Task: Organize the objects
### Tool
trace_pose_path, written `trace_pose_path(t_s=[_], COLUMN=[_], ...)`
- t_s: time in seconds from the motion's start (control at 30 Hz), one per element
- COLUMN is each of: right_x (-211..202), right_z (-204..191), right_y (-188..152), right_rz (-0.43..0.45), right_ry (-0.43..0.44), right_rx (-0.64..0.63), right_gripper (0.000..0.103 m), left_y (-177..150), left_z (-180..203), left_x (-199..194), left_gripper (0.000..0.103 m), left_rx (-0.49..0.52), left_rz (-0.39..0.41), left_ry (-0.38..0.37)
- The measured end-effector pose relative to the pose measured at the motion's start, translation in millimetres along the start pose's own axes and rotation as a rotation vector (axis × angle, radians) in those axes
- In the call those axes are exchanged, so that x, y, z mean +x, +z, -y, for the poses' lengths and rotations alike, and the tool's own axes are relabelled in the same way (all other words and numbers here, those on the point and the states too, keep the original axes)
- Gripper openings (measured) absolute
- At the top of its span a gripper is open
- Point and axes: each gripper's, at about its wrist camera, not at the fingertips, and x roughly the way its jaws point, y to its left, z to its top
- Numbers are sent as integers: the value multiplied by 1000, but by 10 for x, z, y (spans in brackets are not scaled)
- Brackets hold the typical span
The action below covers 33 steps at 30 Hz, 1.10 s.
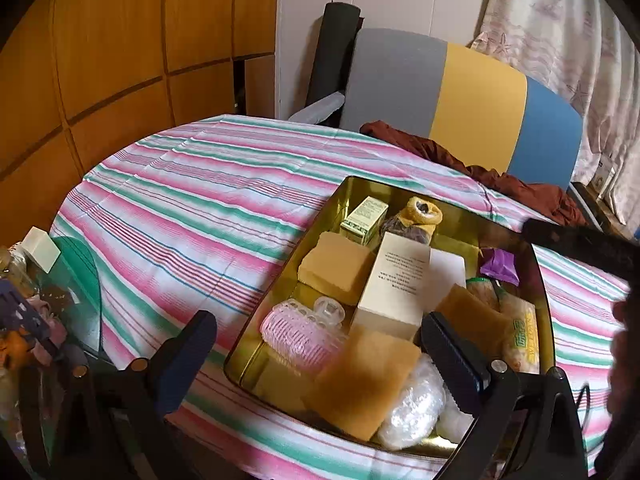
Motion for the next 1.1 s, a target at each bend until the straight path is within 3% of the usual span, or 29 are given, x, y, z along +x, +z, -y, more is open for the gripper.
trace_pose_path(t_s=[0.33, 0.5, 0.67, 0.9, 1.1], right_x=[-234, -263, -333, -379, -389], right_z=[2, -62, -142, -247, -297], right_y=[-489, -651, -718, -765, -788], right_rz=[-29, -45, -24, -29, -25], right_ry=[-90, -134, -184, -251, -236], right_rx=[79, 86, 67, 56, 58], right_gripper=[68, 68, 68, 68, 68], left_y=[-61, -109, -133, -126, -115], left_z=[81, 151, 187, 142, 120], left_x=[-256, -239, -216, -150, -118], left_gripper=[103, 103, 103, 103, 103], left_rx=[42, 68, 84, 76, 74], left_rz=[33, -17, -33, -79, -100], left_ry=[46, 45, 95, 109, 106])
